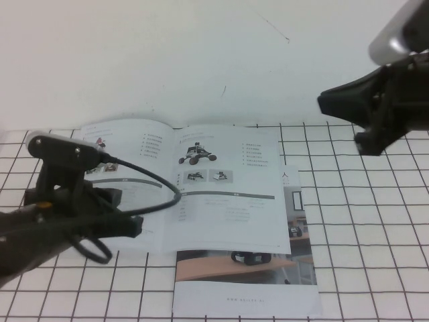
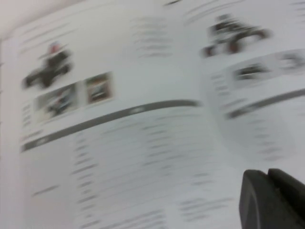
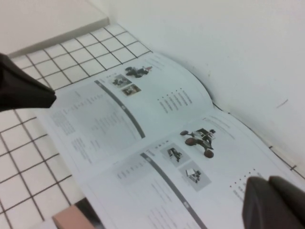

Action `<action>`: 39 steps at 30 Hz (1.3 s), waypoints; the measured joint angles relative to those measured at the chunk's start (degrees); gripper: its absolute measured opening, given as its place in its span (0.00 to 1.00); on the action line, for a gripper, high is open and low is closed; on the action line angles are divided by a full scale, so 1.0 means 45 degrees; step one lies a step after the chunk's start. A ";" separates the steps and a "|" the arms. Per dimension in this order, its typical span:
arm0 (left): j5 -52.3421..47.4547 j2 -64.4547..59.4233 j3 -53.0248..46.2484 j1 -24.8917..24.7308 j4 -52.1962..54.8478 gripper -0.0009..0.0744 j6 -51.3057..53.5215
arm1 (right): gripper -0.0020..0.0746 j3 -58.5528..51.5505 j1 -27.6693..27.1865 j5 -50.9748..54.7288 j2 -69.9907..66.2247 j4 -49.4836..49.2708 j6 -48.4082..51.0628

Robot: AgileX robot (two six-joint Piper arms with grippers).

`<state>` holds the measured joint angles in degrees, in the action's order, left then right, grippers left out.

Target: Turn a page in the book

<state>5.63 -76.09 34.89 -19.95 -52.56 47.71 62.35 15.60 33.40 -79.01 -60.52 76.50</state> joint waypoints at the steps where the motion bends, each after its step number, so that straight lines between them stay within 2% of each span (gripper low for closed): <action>1: -0.0464 0.0364 0.0000 0.0000 0.0023 0.01 0.0169 | 0.02 0.0000 0.0000 0.0092 0.0332 0.0382 -0.0391; 9: -0.6555 0.4105 0.0000 0.0000 0.0316 0.01 0.1438 | 0.02 -0.0020 0.0000 0.1002 0.2913 0.5157 -0.4878; 14: -0.8639 0.6279 -0.0076 0.0000 0.0545 0.01 0.1438 | 0.02 -0.0020 0.0000 0.2098 0.4789 0.7279 -0.7015; 19: -0.9120 0.8645 -0.0104 0.0000 0.0951 0.01 0.0714 | 0.02 -0.0047 0.0000 0.2978 0.6975 0.7932 -0.8322; 22: -0.9356 1.0047 -0.0104 0.0000 0.1495 0.01 -0.0482 | 0.02 -0.0462 0.0000 0.3255 0.8302 0.7981 -0.8683; 28: -1.0549 1.2069 -0.0104 0.0000 0.3765 0.01 -0.3175 | 0.02 -0.2561 0.0000 0.3315 1.0973 0.8060 -0.9248; 33: -1.0707 1.2233 -0.0113 0.0000 0.5488 0.01 -0.4507 | 0.02 -0.5656 0.0000 0.1459 1.2432 0.8060 -0.8472; 39: -1.0398 1.2209 -0.0113 0.0000 0.5830 0.01 -0.4786 | 0.02 -0.8190 0.0000 -0.0816 1.2672 0.7442 -0.8199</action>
<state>-41.16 -21.15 34.38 -19.95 -26.33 26.17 25.50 15.60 29.73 -21.99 -27.04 39.60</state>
